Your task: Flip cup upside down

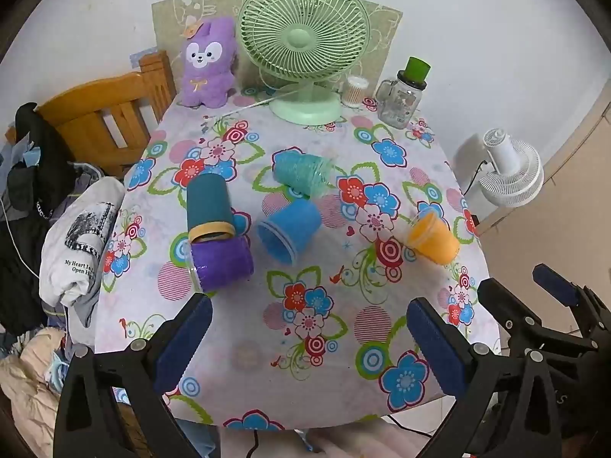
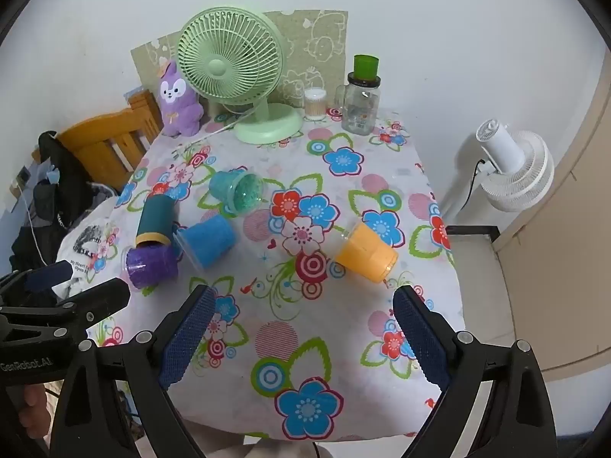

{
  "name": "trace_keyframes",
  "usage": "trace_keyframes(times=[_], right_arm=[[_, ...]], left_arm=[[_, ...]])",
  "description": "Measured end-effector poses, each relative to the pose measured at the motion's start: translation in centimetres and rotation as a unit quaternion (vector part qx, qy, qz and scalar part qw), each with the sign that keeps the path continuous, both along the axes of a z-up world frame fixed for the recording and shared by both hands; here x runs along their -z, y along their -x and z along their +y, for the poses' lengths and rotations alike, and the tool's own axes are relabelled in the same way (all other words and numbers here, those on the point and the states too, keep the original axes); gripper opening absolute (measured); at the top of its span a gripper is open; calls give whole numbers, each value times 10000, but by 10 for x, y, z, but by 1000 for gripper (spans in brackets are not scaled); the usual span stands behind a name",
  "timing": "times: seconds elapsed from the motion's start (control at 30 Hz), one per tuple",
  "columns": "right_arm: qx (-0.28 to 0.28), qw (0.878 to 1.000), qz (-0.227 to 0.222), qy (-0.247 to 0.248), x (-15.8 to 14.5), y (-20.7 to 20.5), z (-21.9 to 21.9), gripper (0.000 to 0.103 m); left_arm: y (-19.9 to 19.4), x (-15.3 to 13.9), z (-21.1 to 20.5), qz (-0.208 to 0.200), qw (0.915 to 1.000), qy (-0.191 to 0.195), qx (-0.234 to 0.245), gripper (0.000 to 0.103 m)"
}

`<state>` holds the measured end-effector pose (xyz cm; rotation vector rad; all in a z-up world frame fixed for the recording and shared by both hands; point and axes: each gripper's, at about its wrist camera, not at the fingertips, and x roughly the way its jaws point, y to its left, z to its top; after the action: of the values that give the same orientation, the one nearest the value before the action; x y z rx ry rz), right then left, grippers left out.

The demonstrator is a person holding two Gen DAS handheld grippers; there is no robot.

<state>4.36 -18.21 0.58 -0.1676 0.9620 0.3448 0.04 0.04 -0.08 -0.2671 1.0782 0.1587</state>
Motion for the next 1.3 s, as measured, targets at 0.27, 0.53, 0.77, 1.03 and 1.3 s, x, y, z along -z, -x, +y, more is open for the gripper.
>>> trace_keyframes(times=[0.27,0.53,0.77,1.03,1.3], right_arm=[[5,10000,-26,44,-2,2,0,96],[17,10000,-43,33,-7,1,0,96],[17,10000,-49,26,-11,-3,-3,96],[26,10000,-69,39,-8,-2,0,96],[29,10000,-61,42,-8,-3,0,96]], left_arm=[[-1,-5,0,-15,10000,23,0,103],[-3,-14,-6,-72,10000,-49,8,102],[-2,-9,-4,-100,9999,-76,65,102],[-1,-9,-5,-109,9999,-99,66,102],[-4,-10,-1,-100,9999,-126,64,102]])
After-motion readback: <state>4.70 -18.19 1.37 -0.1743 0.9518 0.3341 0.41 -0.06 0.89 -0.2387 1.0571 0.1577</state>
